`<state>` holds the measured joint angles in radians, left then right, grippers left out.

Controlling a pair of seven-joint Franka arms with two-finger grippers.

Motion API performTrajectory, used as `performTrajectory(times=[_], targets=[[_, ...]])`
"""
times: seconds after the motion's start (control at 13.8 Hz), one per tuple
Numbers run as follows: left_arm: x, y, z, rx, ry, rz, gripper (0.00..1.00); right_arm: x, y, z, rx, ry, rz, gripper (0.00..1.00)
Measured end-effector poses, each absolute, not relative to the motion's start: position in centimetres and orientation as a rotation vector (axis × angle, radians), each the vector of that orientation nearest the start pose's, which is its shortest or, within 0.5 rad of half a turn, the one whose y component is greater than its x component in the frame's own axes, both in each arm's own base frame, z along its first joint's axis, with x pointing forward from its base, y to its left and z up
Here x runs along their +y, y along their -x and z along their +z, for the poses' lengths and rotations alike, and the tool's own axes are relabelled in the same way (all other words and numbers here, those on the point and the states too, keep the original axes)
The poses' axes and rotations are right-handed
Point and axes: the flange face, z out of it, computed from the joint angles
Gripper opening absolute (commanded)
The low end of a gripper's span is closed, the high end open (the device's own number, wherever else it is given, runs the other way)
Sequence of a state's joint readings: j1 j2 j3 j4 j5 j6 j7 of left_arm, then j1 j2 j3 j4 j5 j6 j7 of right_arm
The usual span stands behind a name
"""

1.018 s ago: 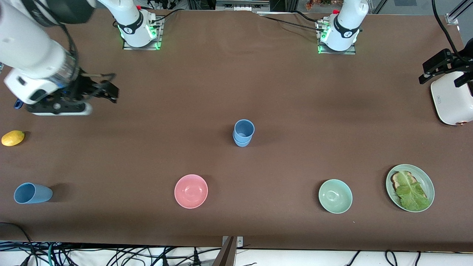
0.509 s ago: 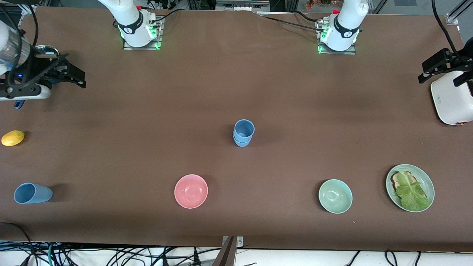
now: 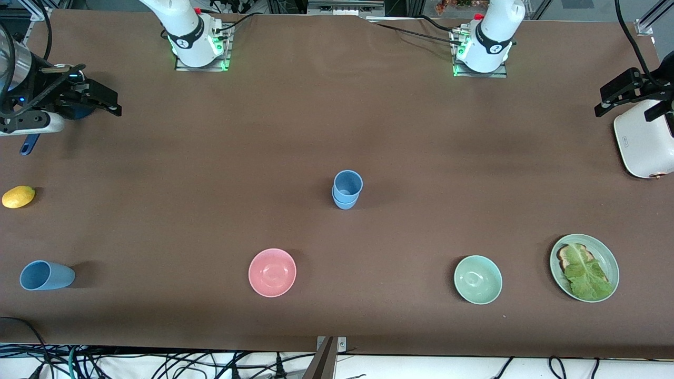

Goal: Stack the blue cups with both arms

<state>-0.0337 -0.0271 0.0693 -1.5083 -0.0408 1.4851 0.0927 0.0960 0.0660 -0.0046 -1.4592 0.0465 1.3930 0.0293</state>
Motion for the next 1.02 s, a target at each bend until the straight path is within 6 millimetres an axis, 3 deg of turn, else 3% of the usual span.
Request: performTrajectory(times=[0.36, 0.65, 1.02], targets=[[1.5, -53.4, 65.9, 0.098, 3.184, 0.036, 1.0, 5.6, -55.3, 62.7, -0.102, 3.095, 0.203, 1.0], [1.5, -53.4, 65.8, 0.098, 3.184, 0.04, 1.0, 3.7, -55.3, 63.1, -0.053, 3.097, 0.191, 1.0], [1.5, -53.4, 65.8, 0.098, 3.184, 0.041, 1.0, 3.9, -55.3, 64.0, -0.06, 3.098, 0.156, 1.0]])
